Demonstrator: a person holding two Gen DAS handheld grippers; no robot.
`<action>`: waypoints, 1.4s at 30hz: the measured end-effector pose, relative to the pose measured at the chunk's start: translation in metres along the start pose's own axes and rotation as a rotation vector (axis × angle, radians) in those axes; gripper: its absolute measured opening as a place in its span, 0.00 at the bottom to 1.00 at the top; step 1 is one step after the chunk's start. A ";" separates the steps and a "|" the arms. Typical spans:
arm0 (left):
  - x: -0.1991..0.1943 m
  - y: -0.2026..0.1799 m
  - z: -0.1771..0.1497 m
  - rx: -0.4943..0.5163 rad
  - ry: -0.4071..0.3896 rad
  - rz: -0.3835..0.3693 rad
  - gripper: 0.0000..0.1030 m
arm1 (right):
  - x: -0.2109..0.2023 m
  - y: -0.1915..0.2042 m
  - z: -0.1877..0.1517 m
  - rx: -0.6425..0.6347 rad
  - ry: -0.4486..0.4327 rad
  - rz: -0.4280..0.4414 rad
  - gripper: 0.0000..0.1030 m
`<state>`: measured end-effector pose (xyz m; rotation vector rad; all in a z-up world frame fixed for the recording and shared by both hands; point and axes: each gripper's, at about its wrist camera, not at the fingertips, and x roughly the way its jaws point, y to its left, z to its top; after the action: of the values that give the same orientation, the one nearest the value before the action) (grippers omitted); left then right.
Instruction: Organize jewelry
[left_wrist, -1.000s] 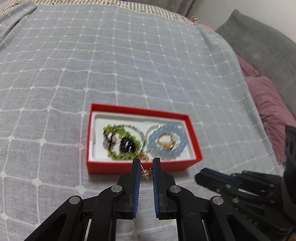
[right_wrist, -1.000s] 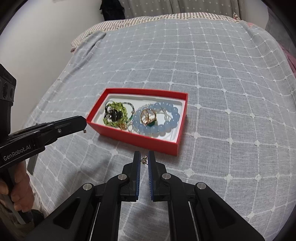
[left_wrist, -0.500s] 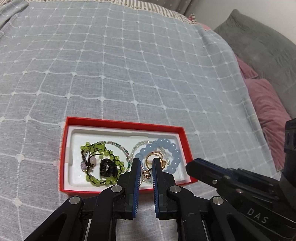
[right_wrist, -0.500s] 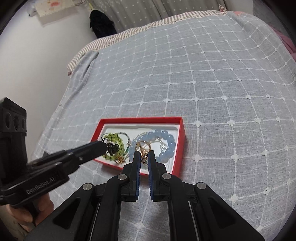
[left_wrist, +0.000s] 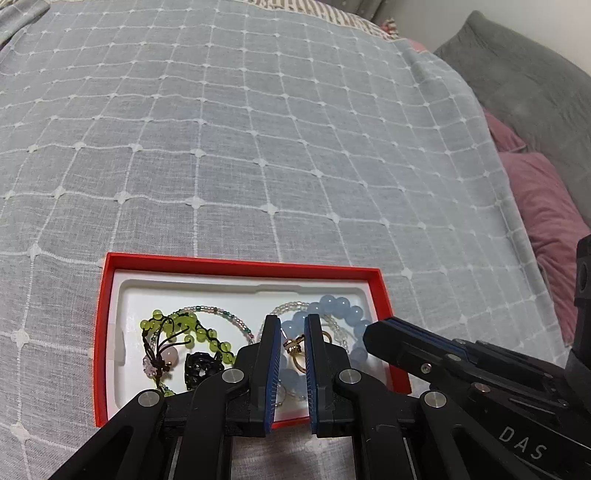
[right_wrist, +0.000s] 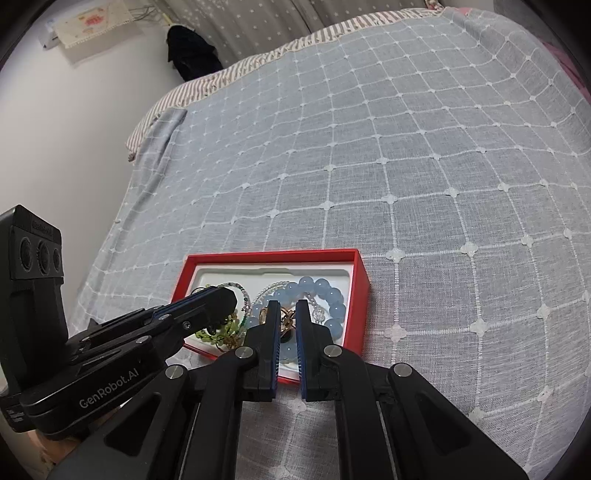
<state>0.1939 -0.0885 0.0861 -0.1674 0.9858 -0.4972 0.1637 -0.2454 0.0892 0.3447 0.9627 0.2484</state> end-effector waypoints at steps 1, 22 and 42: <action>0.000 0.000 0.000 0.001 -0.001 -0.001 0.08 | 0.001 0.000 0.000 -0.002 0.002 -0.002 0.08; 0.005 -0.005 0.000 0.014 -0.023 -0.026 0.08 | 0.003 -0.002 0.003 0.019 -0.014 -0.017 0.14; -0.042 0.006 -0.018 -0.006 -0.109 0.169 0.15 | -0.035 0.022 -0.019 0.015 -0.046 0.015 0.23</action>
<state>0.1617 -0.0622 0.1057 -0.1137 0.8858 -0.3270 0.1277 -0.2345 0.1140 0.3704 0.9178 0.2462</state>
